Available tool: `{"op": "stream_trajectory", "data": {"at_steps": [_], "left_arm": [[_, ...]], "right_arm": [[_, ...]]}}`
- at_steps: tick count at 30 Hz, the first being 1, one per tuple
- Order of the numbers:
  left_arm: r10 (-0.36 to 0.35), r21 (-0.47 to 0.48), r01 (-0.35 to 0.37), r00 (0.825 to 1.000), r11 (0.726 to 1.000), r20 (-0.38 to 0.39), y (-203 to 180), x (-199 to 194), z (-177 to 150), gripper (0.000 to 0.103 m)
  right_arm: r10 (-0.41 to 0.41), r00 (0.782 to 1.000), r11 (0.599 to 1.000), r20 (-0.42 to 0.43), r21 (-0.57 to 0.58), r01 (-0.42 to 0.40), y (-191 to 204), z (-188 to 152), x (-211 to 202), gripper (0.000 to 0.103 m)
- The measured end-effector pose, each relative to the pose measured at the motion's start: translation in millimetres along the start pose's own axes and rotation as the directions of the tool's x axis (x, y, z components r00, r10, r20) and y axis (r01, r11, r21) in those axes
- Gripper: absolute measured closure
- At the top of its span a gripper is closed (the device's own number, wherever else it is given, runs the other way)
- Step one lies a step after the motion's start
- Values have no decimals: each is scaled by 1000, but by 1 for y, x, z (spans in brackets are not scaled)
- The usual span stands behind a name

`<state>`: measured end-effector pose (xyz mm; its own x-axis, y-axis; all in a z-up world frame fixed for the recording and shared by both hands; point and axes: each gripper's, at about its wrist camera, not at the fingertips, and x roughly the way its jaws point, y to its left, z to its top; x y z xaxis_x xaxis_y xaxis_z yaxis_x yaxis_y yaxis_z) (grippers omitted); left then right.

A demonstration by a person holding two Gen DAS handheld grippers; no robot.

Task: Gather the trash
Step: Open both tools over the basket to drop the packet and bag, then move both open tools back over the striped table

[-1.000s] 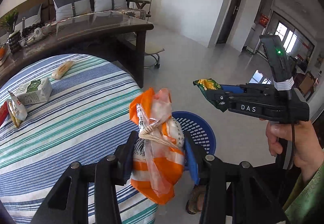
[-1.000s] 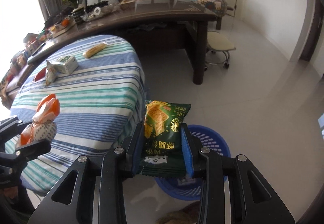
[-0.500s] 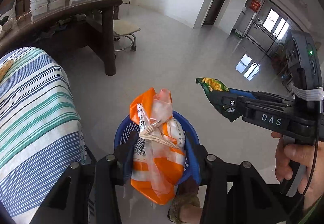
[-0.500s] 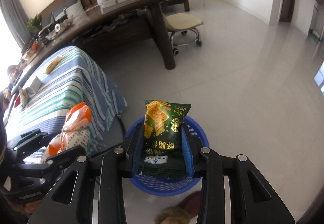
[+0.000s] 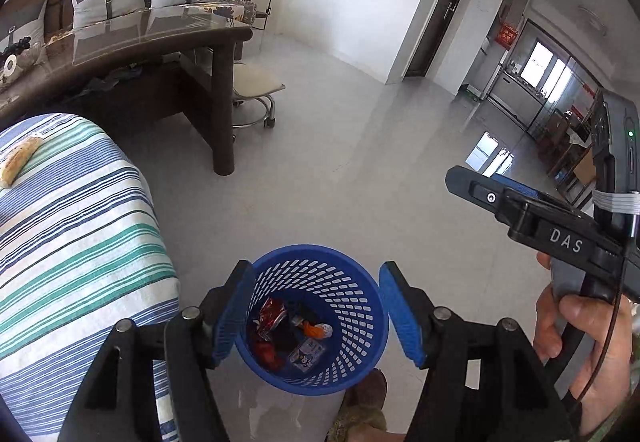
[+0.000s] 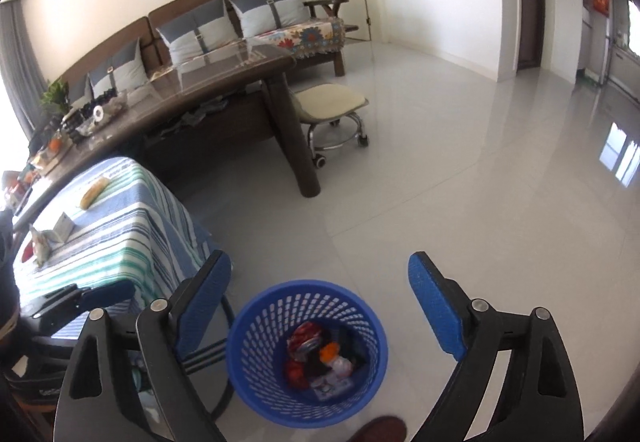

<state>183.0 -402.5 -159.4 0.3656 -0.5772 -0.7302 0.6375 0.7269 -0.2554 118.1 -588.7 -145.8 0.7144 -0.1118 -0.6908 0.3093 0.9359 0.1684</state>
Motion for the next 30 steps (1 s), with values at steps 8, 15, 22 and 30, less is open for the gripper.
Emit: {"op": "stream_trajectory", "data": {"at_steps": [8,15,22,30], "left_arm": [[158,30,-157,986,987,-43,55,-61,-63,37],[330,-51,-334,941,941,-72,152,-118,-113,37],[452,-204,-456,889,866,-72,244,-172,-138,37],[502,-284,-506,860,814,-95,305,-196,-151,37]], "right_arm": [[59,995,989,79,-143,-47,66,-1,-21,5],[161,986,941,39,-308,-141,169,-22,-13,4],[357,924,843,-139,-378,-382,280,-68,11,4],[354,908,772,-226,-478,-419,351,-108,28,5]]}}
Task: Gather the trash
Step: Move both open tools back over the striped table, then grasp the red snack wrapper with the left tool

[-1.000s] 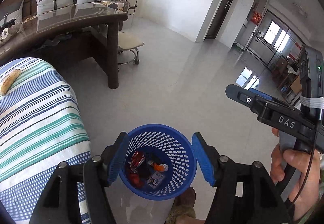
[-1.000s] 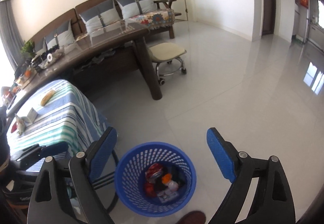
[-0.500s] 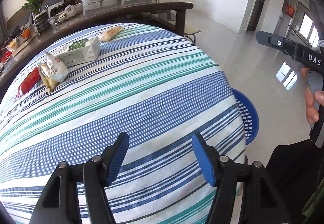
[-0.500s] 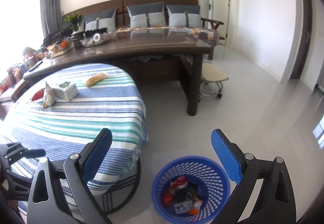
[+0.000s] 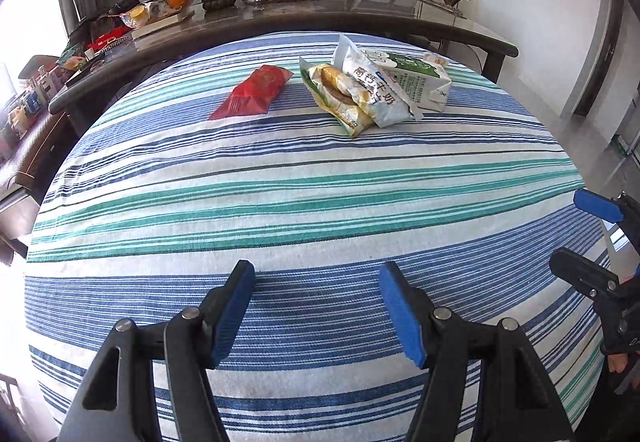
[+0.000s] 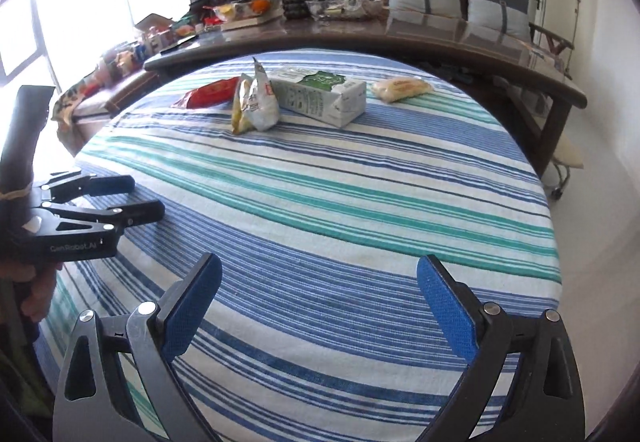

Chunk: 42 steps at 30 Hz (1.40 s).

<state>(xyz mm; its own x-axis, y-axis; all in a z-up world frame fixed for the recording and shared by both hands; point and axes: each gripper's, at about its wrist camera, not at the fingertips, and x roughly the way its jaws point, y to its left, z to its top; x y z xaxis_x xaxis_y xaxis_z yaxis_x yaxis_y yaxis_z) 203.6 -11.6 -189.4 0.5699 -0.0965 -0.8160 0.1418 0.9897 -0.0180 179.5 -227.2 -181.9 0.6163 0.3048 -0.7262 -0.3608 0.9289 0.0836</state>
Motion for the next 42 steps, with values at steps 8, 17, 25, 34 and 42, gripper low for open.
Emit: {"op": "stream_trajectory", "data": {"at_steps": [8,17,25,34,42], "left_arm": [[42,-45,-41,999,998,29,25,13,14,24],[-15,-73,20,997,997,78,50,19,89,24],[-63,66,65,998,996,-30,45,78,143,25],[-27,27,27,1000,999,16,51,58,105,86],[-19,-53,20,999,998,30,49,3,31,86]], "right_arm": [[-16,998,999,-60,-48,13,5,1,18,5],[-13,995,996,-101,-93,4,14,-1,24,4],[4,994,997,-108,-74,-12,12,-1,25,4],[6,994,997,-110,-75,-14,12,0,27,4],[41,993,997,-115,-60,-48,12,8,33,4]]}}
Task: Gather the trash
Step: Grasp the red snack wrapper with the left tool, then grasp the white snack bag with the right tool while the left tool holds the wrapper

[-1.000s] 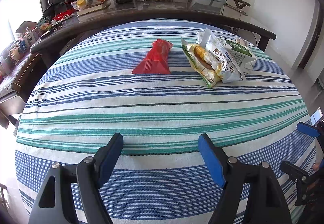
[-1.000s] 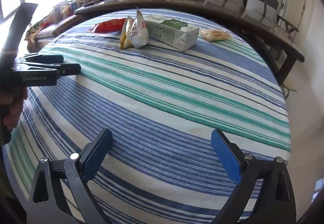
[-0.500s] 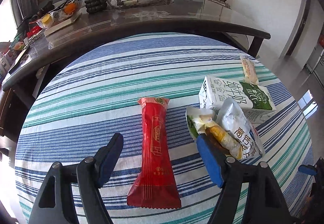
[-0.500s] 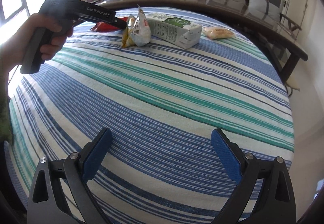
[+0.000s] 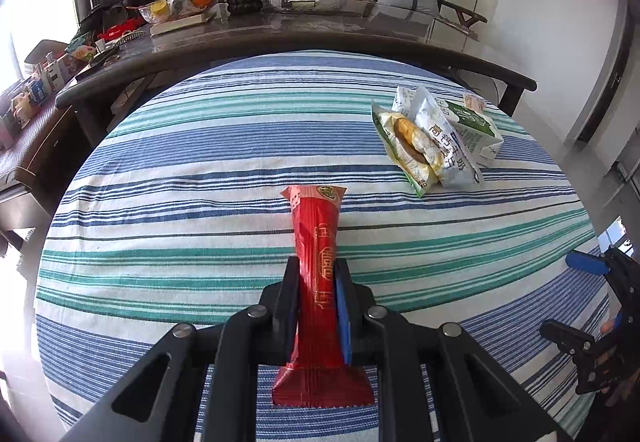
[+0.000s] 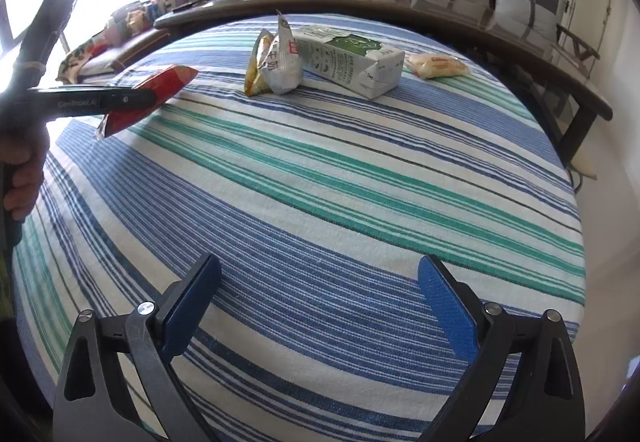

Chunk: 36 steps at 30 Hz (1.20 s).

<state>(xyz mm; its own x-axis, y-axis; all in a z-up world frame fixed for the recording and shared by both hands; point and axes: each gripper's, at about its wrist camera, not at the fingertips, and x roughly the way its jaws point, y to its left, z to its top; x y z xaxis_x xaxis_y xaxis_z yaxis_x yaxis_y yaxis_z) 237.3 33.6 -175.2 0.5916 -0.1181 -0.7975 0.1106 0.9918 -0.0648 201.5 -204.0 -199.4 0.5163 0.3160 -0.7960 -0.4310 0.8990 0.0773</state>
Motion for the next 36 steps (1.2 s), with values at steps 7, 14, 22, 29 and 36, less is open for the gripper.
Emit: {"op": "stream_trajectory", "data": {"at_steps": [7,14,22,29,36], "left_arm": [[-6,-3,6,1000,1000,18,-4,2,-4,86],[-33,-29,34,999,999,28,2,1,-6,86],[-94,-45,96,995,994,43,-10,-19,-19,86],[-66,-19,66,997,998,45,-36,-29,-41,32],[24,21,-24,1000,999,12,-39,-13,-45,26]], "right_arm": [[82,996,996,24,19,-82,14,90,46,11],[60,998,998,33,-8,-60,33,127,82,72],[0,997,999,74,46,-3,25,42,-9,72],[-9,998,995,70,97,2,16,-9,-10,34],[-36,999,999,22,26,36,27,-4,-1,12]]}}
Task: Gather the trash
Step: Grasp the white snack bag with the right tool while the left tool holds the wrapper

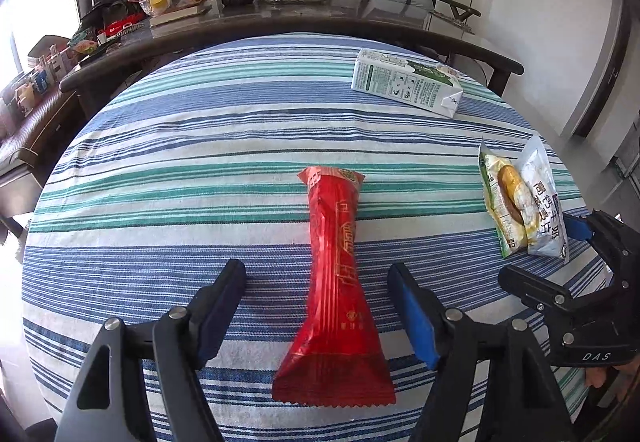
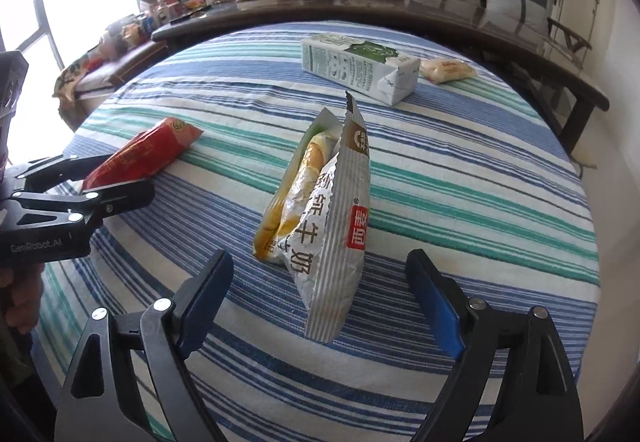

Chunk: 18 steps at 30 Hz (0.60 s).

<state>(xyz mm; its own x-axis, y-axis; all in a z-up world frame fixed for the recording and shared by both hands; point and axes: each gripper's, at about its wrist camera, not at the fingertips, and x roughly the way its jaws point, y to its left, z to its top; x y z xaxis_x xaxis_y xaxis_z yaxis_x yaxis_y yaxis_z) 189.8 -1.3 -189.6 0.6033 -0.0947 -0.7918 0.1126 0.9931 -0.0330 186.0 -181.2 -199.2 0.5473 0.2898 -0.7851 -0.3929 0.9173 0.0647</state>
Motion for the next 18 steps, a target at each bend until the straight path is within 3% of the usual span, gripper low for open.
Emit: {"op": "stream_trajectory", "data": {"at_steps": [4,11,14,18], "left_arm": [[16,15,-16,1000,1000,-18,0,5,1,17],[25,21,-24,999,999,-34,2,10,3,5],[13,35,-12,998,999,-54,4,12,5,4],[-25,-4,25,998,1000,-53,14,6,9,7]], "right_arm": [[-9,1000,1000,-21,-14,9,2,2,4,6],[-6,1000,1000,-30,-18,6,2,3,5,2],[13,999,1000,-29,-10,-13,1,2,4,2],[115,993,991,-5,67,-115,-14,7,-11,15]]}}
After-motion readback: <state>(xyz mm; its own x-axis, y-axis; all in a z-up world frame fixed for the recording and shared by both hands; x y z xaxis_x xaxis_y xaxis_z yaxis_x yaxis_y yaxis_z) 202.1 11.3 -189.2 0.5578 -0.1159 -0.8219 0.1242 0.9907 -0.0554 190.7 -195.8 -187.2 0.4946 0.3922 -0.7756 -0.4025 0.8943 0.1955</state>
